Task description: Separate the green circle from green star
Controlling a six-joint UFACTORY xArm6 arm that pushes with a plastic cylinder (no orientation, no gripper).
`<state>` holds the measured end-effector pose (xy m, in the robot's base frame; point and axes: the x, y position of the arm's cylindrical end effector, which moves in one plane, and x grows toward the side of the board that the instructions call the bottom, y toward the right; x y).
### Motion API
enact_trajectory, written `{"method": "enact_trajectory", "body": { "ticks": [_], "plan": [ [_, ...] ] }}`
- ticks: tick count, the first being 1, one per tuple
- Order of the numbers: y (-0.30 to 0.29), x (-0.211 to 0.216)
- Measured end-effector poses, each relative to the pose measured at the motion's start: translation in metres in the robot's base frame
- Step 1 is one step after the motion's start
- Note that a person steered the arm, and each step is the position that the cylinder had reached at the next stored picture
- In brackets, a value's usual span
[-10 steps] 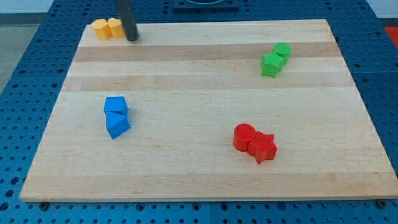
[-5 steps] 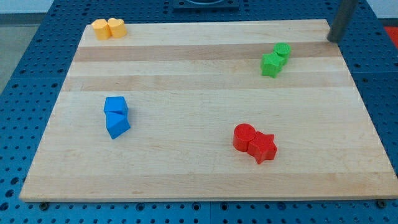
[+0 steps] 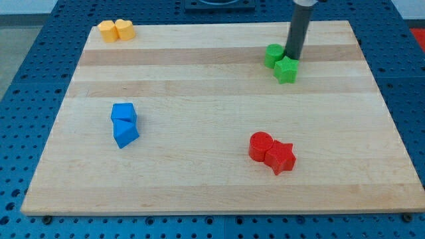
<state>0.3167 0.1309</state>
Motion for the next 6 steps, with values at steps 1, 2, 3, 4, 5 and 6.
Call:
{"method": "enact_trajectory", "body": {
  "ticks": [1,2,3,4,5,6],
  "plan": [
    [-0.033,0.002],
    [-0.078,0.002],
    [-0.1,-0.007],
    [-0.092,-0.026],
    [-0.101,-0.033],
    [-0.124,-0.036]
  ]
}}
